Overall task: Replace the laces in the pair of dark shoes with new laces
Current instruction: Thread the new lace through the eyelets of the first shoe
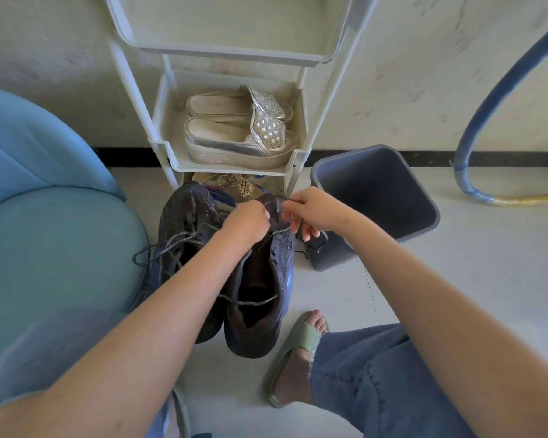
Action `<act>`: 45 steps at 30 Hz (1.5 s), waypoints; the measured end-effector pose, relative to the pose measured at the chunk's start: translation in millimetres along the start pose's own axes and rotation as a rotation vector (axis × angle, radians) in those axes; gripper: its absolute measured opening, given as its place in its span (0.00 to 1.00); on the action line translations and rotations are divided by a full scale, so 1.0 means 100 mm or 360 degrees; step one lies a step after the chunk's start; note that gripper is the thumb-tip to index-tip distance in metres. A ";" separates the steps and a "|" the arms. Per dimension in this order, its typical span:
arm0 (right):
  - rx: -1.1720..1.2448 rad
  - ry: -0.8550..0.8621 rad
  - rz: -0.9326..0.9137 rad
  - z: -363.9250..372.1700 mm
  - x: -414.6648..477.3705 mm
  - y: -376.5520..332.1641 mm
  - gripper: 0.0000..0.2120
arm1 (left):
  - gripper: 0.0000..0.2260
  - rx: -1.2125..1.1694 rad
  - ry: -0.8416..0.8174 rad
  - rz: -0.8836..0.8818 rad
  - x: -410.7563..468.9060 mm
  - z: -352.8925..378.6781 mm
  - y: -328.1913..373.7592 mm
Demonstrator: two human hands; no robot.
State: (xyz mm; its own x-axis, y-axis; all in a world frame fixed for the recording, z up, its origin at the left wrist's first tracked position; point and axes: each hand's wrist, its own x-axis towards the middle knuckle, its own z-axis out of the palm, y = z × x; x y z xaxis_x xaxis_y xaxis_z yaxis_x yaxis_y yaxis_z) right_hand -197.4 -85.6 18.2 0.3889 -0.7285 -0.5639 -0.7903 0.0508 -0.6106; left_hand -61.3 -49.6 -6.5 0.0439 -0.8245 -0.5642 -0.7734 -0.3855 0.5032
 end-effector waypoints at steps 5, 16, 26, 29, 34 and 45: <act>0.0009 -0.0012 0.0010 0.05 0.03 0.05 0.08 | 0.13 0.0488 0.0020 0.0128 0.08 0.18 0.02; 0.0064 0.0181 -0.0075 -0.02 0.06 0.12 0.10 | 0.17 0.0842 0.0267 0.0125 0.20 0.24 -0.08; 0.0106 0.0126 -0.0090 -0.04 0.08 0.14 0.08 | 0.10 -0.0427 0.0348 0.0162 0.15 0.19 0.03; 0.0027 0.0021 -0.0025 -0.04 0.07 0.17 0.08 | 0.09 -0.1147 0.0124 -0.0149 0.14 0.08 0.10; -0.0106 -0.0113 -0.0006 -0.01 0.06 0.19 0.08 | 0.07 -0.1589 0.0068 -0.0087 0.09 -0.04 0.10; 0.0517 0.0238 -0.0371 -0.04 0.07 0.12 0.16 | 0.11 -0.1909 -0.0050 -0.0023 0.02 -0.07 0.11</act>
State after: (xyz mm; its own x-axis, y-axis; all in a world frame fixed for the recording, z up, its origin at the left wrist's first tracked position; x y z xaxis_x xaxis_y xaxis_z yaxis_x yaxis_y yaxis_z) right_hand -206.0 -93.0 8.9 0.4473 -0.8360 -0.3178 -0.4898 0.0684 -0.8692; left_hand -65.8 -58.4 2.6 0.0192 -0.8128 -0.5822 0.3099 -0.5488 0.7764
